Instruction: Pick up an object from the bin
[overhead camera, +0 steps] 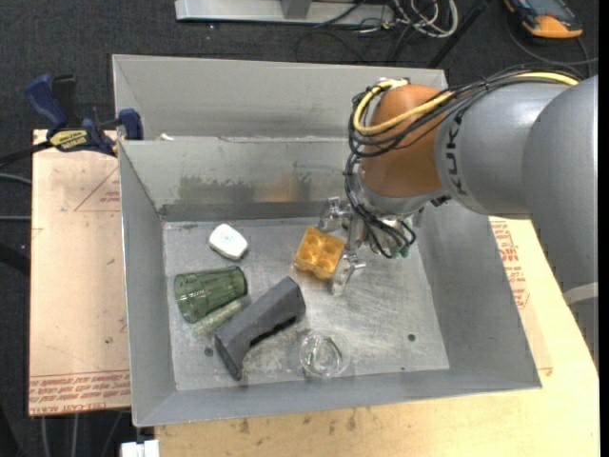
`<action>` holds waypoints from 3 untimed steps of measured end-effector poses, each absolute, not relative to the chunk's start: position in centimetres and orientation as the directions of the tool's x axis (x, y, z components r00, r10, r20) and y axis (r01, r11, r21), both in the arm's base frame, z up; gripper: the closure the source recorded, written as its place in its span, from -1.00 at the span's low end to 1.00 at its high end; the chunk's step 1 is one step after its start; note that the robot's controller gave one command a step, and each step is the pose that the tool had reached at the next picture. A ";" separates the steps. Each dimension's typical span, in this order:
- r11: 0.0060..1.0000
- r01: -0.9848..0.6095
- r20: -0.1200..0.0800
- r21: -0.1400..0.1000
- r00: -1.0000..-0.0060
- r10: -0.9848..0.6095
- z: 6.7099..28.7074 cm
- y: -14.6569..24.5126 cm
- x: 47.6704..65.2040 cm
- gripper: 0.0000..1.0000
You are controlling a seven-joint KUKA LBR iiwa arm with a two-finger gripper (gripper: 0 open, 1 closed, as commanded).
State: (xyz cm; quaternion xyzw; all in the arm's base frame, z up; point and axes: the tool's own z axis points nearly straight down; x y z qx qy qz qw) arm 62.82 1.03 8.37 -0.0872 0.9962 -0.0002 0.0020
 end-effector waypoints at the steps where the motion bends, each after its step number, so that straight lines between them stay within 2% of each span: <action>1: 0.994 -0.112 -0.008 0.001 -0.994 -0.112 7.9 2.9 63.3 1.00; 2: 0.994 -0.113 -0.008 0.001 -0.994 -0.113 7.9 2.9 63.3 1.00; 3: 0.996 -0.094 0.003 0.002 -0.996 -0.094 12.2 2.2 62.8 1.00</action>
Offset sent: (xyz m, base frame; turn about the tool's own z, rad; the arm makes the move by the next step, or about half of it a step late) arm 0.0000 0.0000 0.0000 0.0000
